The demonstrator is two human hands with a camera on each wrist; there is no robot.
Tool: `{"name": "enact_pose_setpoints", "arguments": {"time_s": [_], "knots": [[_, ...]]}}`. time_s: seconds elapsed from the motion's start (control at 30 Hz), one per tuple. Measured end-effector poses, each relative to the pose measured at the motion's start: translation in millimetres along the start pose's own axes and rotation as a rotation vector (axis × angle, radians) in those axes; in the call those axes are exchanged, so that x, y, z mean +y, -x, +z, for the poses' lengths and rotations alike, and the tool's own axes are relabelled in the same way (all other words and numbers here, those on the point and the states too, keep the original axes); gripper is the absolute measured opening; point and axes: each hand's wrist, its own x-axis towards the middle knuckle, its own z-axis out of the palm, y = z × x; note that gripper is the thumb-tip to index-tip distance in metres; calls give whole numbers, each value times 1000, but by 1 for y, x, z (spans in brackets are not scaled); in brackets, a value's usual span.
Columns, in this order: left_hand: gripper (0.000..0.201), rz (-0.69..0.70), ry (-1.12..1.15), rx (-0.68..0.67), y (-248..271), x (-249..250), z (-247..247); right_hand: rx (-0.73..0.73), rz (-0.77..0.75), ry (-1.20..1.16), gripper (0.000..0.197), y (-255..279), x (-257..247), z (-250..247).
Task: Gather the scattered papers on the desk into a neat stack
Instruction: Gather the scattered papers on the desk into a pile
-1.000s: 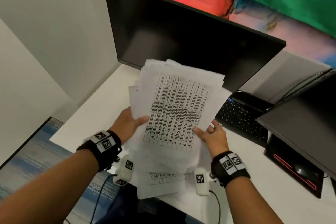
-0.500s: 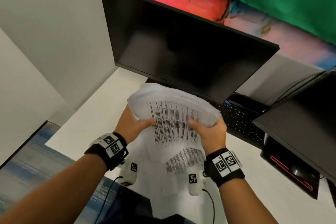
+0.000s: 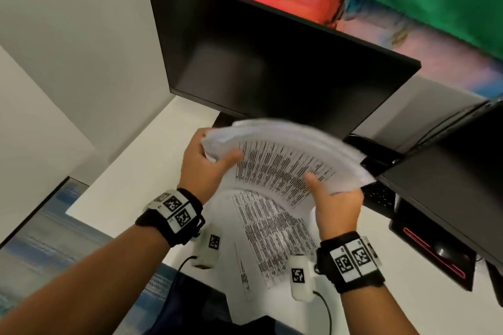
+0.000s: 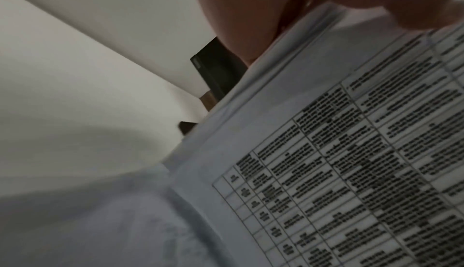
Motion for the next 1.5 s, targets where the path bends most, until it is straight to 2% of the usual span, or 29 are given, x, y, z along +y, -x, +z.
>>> {"name": "enact_pose_setpoints", "arguments": {"time_s": [0.07,0.13,0.2,0.23,0.27,0.37,0.43,0.47,0.53,0.67,0.77,0.83,0.97,1.03,1.17,1.27,1.33,1.4,1.43,1.5], "knots": [[49,-80,-89,-98,6,-26,2,-15,110,23,29,3,18,0],[32,-80,-251,-186,11,-52,6,-22,152,55,25,2,33,-1],[11,-65,-346,-207,10,-58,10,-57,173,116,26,-2,47,-2],[6,-76,-326,-199,6,-51,12,-78,211,183,33,-4,58,-5],[14,-81,-288,-183,1,-41,12,-100,273,301,46,-7,72,-9],[32,-53,-243,-102,-17,-11,5,-277,470,852,101,-2,110,-19],[25,-104,-206,-19,-29,-4,-11,-412,435,1158,112,11,123,-22],[26,-139,-216,34,-35,-6,-22,-447,388,1208,113,18,128,-22],[37,-184,-279,99,-42,-13,-43,-462,354,1211,116,26,133,-19],[37,-249,-351,112,-38,-25,-68,-422,400,1272,122,25,134,-15],[42,-298,-334,109,-33,-29,-73,-492,402,1318,120,31,128,-9],[37,-304,-317,110,-31,-30,-74,-515,448,1324,116,35,126,-5],[33,-312,-292,122,-30,-30,-77,-482,625,1152,100,34,119,-10],[34,-309,-289,130,-32,-29,-79,-482,667,1059,97,34,119,-14],[32,-284,-268,133,-35,-30,-77,-363,696,884,81,35,119,-20],[31,-272,-263,137,-36,-33,-77,-178,695,800,63,27,121,-25],[30,-270,-255,140,-36,-37,-78,-19,722,706,72,23,119,-24],[29,-279,-249,142,-38,-40,-80,63,800,632,87,22,117,-16],[29,-286,-245,145,-38,-40,-80,51,848,627,91,24,116,-9],[30,-289,-234,148,-40,-42,-80,-49,903,764,92,25,119,11]]}}
